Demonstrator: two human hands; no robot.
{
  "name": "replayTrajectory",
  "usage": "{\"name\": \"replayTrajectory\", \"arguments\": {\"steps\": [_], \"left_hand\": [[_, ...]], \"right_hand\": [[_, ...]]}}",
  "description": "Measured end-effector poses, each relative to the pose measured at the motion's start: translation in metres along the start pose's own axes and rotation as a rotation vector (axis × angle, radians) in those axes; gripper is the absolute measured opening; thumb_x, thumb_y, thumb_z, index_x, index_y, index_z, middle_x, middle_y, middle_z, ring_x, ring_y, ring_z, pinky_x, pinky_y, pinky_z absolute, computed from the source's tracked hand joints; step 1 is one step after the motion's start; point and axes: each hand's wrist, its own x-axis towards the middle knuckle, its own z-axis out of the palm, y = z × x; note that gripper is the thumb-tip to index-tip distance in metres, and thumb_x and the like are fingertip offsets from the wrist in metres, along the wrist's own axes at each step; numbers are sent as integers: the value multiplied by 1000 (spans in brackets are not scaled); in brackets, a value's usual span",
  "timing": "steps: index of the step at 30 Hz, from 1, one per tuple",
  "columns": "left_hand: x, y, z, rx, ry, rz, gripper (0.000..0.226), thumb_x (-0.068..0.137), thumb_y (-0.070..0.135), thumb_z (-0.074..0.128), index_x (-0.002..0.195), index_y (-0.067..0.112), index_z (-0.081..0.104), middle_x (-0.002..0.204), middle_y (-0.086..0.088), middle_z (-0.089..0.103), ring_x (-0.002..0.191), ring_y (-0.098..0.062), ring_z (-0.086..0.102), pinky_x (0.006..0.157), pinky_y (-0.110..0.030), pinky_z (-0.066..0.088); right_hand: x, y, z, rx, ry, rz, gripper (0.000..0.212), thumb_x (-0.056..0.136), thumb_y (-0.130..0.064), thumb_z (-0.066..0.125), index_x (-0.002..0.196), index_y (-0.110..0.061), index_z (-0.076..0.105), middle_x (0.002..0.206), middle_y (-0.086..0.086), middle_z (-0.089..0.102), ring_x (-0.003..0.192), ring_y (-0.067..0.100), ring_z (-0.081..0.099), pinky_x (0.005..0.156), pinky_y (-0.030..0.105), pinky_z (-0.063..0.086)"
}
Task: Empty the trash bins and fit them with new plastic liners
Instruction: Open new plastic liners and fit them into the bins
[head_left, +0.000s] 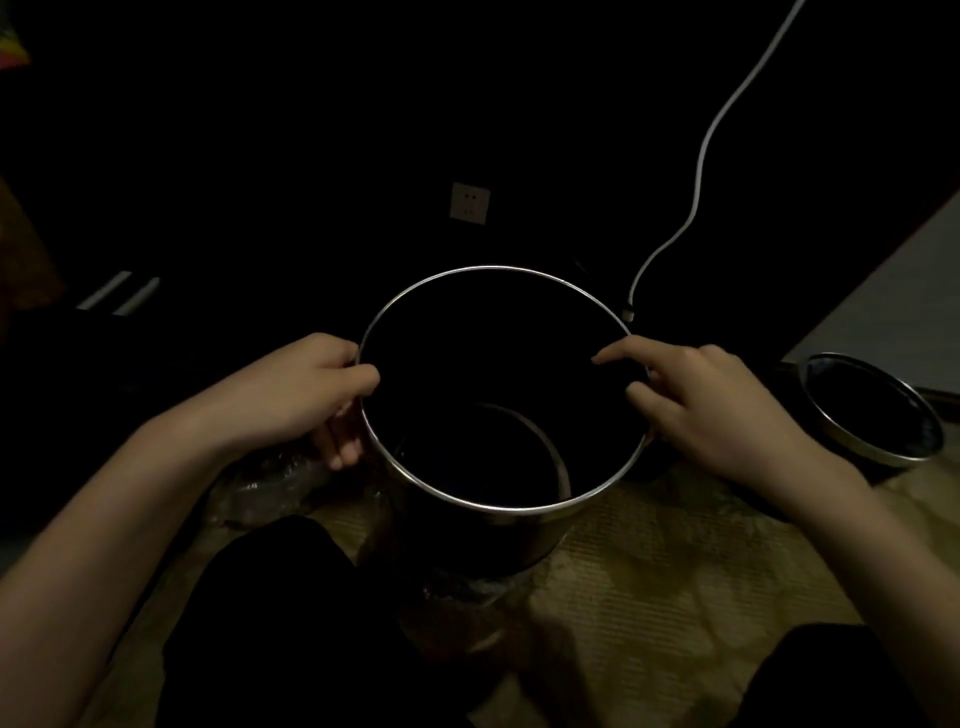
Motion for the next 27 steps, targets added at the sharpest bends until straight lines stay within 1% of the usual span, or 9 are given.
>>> {"name": "replayTrajectory", "arguments": {"steps": [2, 5, 7, 11, 14, 16, 21, 23, 27], "left_hand": [[4, -8, 2, -20, -19, -15, 17, 98, 3, 44, 90, -4, 57, 58, -15, 62, 45, -25, 63, 38, -29, 50], [9, -13, 4, -32, -47, -18, 16, 98, 3, 44, 94, -5, 57, 55, -11, 62, 46, -25, 63, 39, -28, 50], [13, -15, 4, -26, -60, -7, 16, 99, 3, 44, 95, -7, 56, 56, -13, 64, 48, -27, 64, 40, -29, 51], [23, -25, 5, -11, -90, 1, 17, 100, 5, 44, 96, -4, 56, 56, -13, 65, 48, -25, 65, 41, -29, 52], [33, -38, 9, -7, -102, 1, 17, 101, 7, 43, 91, 4, 56, 51, -10, 64, 46, -23, 65, 41, -30, 53], [41, -50, 14, 0, -110, -13, 17, 101, 9, 43, 90, 7, 55, 50, -9, 64, 46, -23, 65, 41, -30, 53], [62, -84, 32, 56, -156, -35, 21, 99, 16, 45, 89, 1, 55, 56, -17, 67, 52, -32, 68, 53, -44, 58], [69, -99, 40, 63, -188, -42, 23, 98, 16, 45, 84, 2, 56, 56, -17, 67, 53, -34, 69, 55, -45, 59], [80, -128, 56, 102, -194, -59, 22, 97, 20, 46, 84, 5, 56, 54, -12, 68, 51, -30, 69, 55, -35, 58]], "right_hand": [[3, 3, 7, -20, -14, 12, 38, 100, -28, 45, 136, -34, 51, 77, -9, 61, 69, 0, 58, 62, 16, 38], [3, 6, 13, -14, -54, 19, 40, 99, -31, 42, 138, -32, 50, 91, -3, 67, 81, 6, 62, 76, 28, 51], [5, 7, 16, -2, -66, 25, 41, 98, -32, 41, 137, -32, 51, 96, -2, 67, 86, 10, 63, 82, 34, 52], [8, 10, 26, -3, -65, 53, 38, 98, -28, 44, 134, -31, 54, 94, -4, 66, 83, 9, 62, 79, 31, 49], [9, 10, 35, -12, -115, 91, 38, 100, -24, 46, 137, -30, 52, 111, -1, 65, 97, 12, 63, 87, 37, 52], [11, 10, 43, -29, -168, 128, 38, 101, -22, 47, 137, -29, 52, 118, -1, 63, 101, 12, 62, 87, 34, 52], [22, 12, 72, -74, -372, 246, 36, 100, -16, 49, 133, -30, 55, 122, 1, 64, 105, 14, 64, 91, 32, 53], [27, 12, 86, -96, -489, 307, 36, 99, -11, 48, 130, -29, 57, 119, 4, 65, 98, 16, 67, 87, 32, 55], [35, 8, 114, -61, -661, 431, 34, 101, -7, 41, 125, -21, 60, 102, 12, 70, 79, 23, 73, 70, 30, 60]]}}
